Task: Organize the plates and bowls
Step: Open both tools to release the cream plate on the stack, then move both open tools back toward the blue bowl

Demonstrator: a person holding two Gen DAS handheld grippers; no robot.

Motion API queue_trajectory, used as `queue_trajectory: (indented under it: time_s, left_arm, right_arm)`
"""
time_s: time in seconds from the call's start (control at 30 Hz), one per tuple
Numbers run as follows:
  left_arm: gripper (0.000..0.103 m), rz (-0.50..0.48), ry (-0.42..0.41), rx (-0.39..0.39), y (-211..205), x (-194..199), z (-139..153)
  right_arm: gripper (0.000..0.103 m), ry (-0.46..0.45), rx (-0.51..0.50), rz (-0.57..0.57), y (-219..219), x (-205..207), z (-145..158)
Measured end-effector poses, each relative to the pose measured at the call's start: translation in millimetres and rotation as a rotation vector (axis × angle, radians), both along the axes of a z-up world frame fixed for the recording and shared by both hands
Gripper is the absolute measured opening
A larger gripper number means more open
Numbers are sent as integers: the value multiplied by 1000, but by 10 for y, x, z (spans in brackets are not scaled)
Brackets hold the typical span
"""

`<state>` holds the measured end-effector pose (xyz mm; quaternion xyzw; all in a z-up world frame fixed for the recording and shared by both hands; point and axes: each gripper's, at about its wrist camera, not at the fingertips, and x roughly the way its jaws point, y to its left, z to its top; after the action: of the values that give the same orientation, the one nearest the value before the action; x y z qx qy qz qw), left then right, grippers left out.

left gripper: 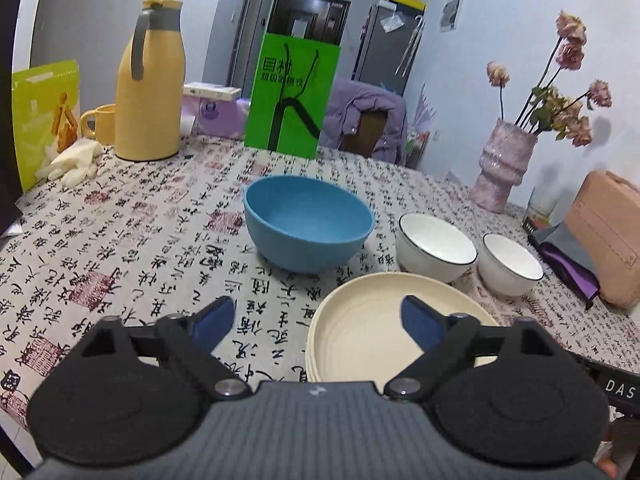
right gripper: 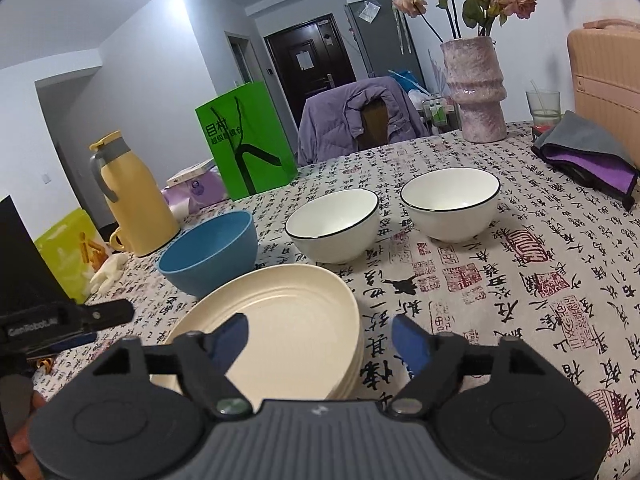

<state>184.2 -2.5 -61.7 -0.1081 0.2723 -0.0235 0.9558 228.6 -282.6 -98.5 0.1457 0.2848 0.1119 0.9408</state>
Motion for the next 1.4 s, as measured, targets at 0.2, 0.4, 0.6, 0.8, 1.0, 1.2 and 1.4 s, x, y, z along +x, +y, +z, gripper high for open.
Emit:
queue_trajectory:
  time_s: [0.2, 0.4, 0.6, 0.8, 1.0, 1.2, 1.4]
  left_arm:
    - [103, -6, -29, 7, 28, -63, 43]
    - [103, -4, -59, 8, 74, -88, 63]
    - [103, 0, -73, 9, 146, -59, 109]
    - [103, 13, -84, 7, 240, -16, 162]
    - [103, 23, -88, 7, 332, 61, 216]
    - [103, 31, -89, 12, 417, 169, 272]
    - [103, 45, -95, 12, 506, 279, 314]
  right_arm:
    - [92, 1, -2, 5, 56, -2, 19]
    - [103, -17, -7, 5, 116, -7, 63]
    - [103, -31, -17, 6, 165, 24, 111]
    - [103, -44, -30, 16, 220, 71, 178]
    - [103, -53, -35, 21, 275, 160, 252]
    - [103, -57, -40, 25, 313, 258, 311]
    - [103, -65, -43, 35, 397, 418, 397]
